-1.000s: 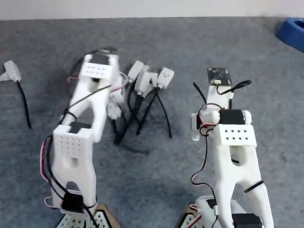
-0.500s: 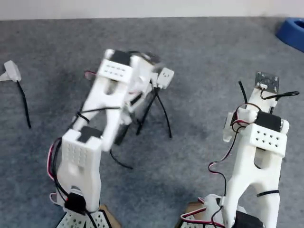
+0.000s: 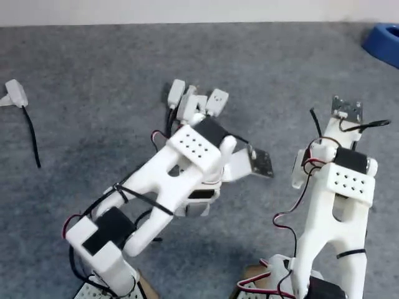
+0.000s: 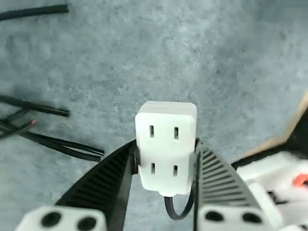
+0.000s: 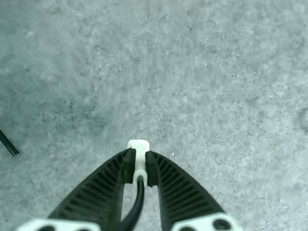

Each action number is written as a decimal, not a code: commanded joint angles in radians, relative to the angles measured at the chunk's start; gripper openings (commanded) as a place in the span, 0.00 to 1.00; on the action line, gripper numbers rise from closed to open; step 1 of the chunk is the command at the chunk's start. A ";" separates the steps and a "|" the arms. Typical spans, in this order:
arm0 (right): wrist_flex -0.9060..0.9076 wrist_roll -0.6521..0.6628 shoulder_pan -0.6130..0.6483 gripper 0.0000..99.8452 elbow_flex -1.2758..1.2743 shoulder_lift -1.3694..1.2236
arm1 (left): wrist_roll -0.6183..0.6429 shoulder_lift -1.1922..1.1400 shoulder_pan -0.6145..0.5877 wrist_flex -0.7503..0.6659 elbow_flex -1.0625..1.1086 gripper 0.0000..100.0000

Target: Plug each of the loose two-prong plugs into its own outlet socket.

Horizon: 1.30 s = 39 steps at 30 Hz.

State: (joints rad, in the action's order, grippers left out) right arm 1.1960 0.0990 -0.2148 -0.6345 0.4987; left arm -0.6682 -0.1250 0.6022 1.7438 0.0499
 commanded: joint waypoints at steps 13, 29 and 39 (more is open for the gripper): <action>-0.045 0.014 -0.035 0.01 -0.021 0.013 | -0.252 0.019 0.068 0.017 -0.305 0.00; -0.180 0.017 -0.432 0.01 -0.033 0.002 | 0.087 -0.449 0.185 -0.147 -0.590 0.00; -0.182 0.044 -0.398 0.01 -0.059 0.004 | 0.147 -0.610 0.189 -0.158 -0.584 0.00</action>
State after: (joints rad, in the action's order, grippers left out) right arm 1.0334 0.1297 -0.6337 -0.7020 0.4987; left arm -0.5332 -0.7127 0.7879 1.6011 -0.5040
